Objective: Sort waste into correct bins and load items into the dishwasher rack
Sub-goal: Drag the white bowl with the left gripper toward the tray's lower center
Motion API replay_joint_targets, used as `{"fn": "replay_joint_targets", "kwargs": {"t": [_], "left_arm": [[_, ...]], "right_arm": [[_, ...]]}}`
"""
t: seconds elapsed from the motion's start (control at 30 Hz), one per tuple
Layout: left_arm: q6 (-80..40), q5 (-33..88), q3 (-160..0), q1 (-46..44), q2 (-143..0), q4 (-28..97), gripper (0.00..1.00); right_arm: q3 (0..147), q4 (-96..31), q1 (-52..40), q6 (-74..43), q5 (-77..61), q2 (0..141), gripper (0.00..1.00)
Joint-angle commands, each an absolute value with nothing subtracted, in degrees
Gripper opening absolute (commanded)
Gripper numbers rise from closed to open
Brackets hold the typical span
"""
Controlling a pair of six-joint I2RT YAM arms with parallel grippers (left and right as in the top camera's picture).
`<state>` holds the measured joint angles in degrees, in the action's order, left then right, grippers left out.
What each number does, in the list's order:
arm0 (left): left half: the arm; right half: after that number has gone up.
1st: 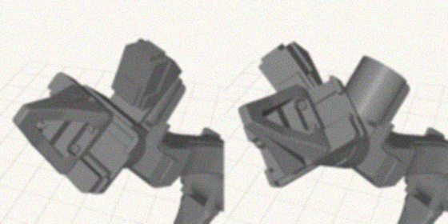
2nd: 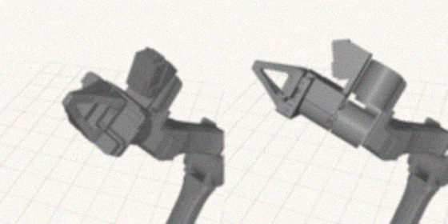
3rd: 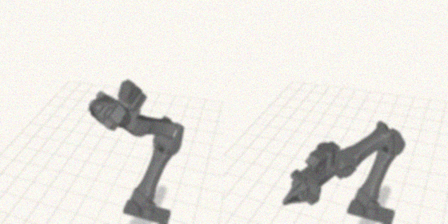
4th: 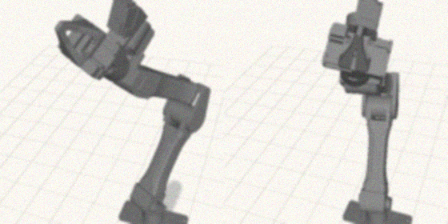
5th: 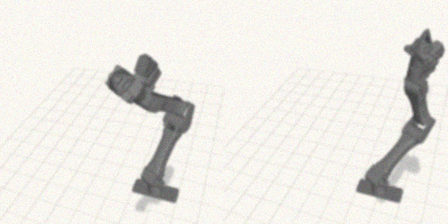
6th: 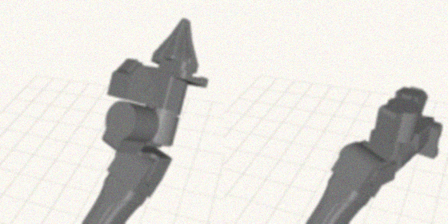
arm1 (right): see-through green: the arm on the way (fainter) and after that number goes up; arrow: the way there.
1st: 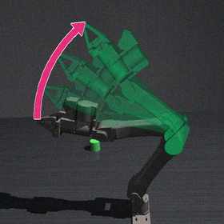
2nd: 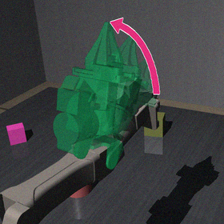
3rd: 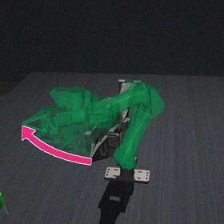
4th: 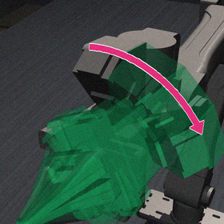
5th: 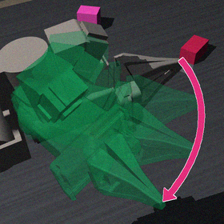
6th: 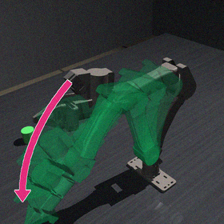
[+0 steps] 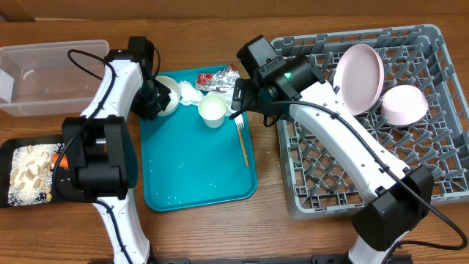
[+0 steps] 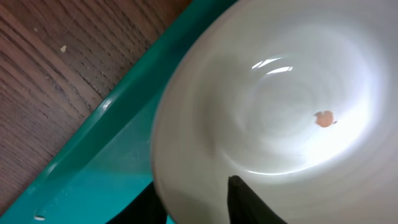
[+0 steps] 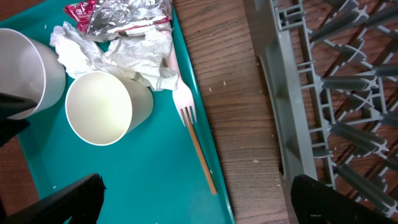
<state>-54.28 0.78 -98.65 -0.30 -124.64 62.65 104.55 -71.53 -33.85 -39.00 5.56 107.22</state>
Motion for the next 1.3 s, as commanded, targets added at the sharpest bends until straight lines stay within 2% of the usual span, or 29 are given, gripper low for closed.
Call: {"fn": "replay_joint_targets", "kwargs": {"t": [0.0, 0.07, 0.23, 0.27, 0.6, 1.27], "left_arm": [[-54.9, 0.1, -98.4, 0.0, -125.4, 62.8, 0.29], [-54.9, 0.1, -98.4, 0.0, -125.4, 62.8, 0.26], [-54.8, -0.1, -98.4, 0.0, -125.4, 63.7, 0.05], [-54.8, -0.2, -98.4, 0.0, -125.4, 64.0, 0.04], [-54.6, -0.2, -99.5, 1.5, -123.0, 69.5, 0.04], [-41.9, -0.6, -100.2, -1.0, -107.4, 87.9, 0.04]], "right_arm": [[104.2, -71.2, -34.0, -39.5, 6.4, 106.6, 1.0], [104.2, -71.2, -34.0, -39.5, 6.4, 106.6, 1.0], [104.2, -71.2, -34.0, -39.5, 6.4, 106.6, 1.0], [104.2, -71.2, -34.0, -39.5, 6.4, 106.6, 1.0], [104.2, -71.2, -34.0, -39.5, 6.4, 106.6, 1.0], [104.2, -71.2, -34.0, -39.5, 6.4, 106.6, 1.0]]}}
